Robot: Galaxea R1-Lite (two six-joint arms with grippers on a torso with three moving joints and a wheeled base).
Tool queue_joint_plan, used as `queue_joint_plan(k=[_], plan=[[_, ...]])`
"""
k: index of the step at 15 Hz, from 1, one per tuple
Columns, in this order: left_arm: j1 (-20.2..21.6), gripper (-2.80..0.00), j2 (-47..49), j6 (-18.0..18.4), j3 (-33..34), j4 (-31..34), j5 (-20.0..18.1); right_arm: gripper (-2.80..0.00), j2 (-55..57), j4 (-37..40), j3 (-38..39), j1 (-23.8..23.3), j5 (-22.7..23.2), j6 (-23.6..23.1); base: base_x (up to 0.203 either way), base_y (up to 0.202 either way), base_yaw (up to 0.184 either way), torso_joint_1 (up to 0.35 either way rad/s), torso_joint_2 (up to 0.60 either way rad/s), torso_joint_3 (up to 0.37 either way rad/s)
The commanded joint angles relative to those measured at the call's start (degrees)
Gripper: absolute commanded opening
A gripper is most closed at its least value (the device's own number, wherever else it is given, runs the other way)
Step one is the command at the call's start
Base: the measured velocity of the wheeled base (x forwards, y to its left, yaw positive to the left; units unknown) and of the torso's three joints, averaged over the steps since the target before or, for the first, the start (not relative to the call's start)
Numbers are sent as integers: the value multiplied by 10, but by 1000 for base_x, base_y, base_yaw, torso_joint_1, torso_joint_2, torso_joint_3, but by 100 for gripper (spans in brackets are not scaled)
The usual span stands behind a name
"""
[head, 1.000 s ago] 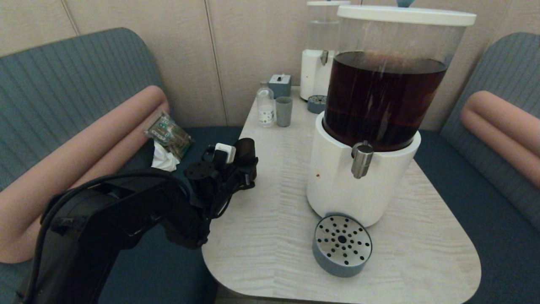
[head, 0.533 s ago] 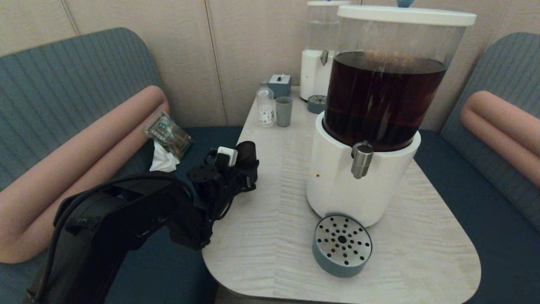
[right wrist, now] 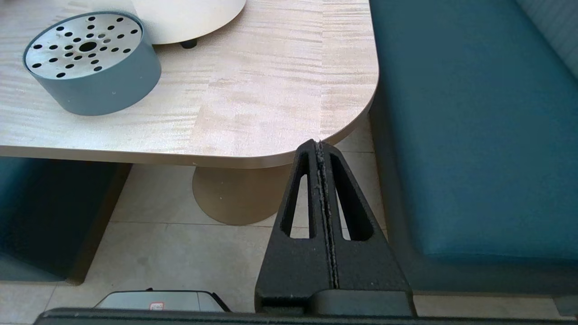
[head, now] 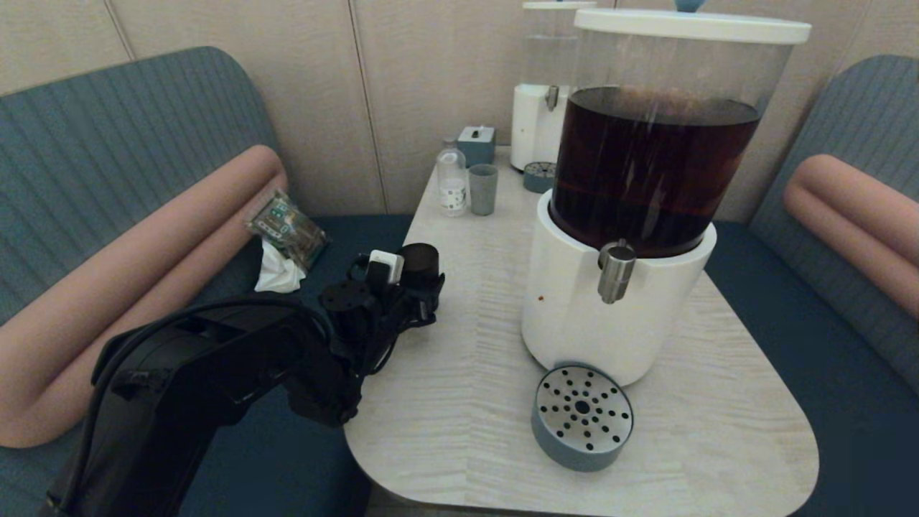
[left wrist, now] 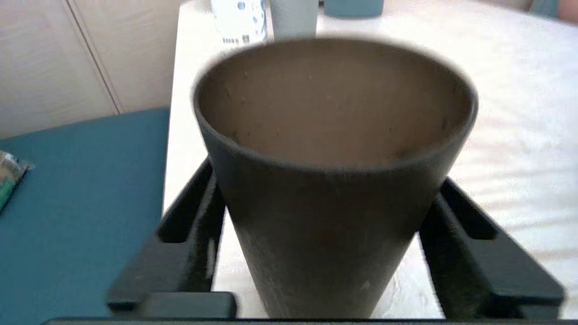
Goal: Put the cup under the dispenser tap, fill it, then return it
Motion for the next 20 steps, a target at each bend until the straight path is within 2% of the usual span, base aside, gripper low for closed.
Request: queue_joint_plan(k=[1, 4, 7, 11, 14, 20], plan=[[0, 0, -3, 0, 1, -9, 1, -280, 0, 1, 0, 0, 0, 0, 0, 0, 0, 0, 0, 0], [0, 0, -7, 1, 14, -19, 5, -280, 0, 1, 0, 0, 0, 0, 0, 0, 0, 0, 0, 0], [0, 0, -18, 2, 54, -20, 10, -280, 1, 1, 0, 0, 0, 0, 0, 0, 0, 0, 0, 0], [-1, 0, -83, 2, 135, -20, 9, -280, 0, 1, 0, 0, 0, 0, 0, 0, 0, 0, 0, 0], [-1, 0, -137, 2, 190, -20, 28, -280, 1, 1, 0, 0, 0, 0, 0, 0, 0, 0, 0, 0], [-1, 0, -270, 2, 301, -20, 33, -280, 0, 1, 0, 0, 0, 0, 0, 0, 0, 0, 0, 0]])
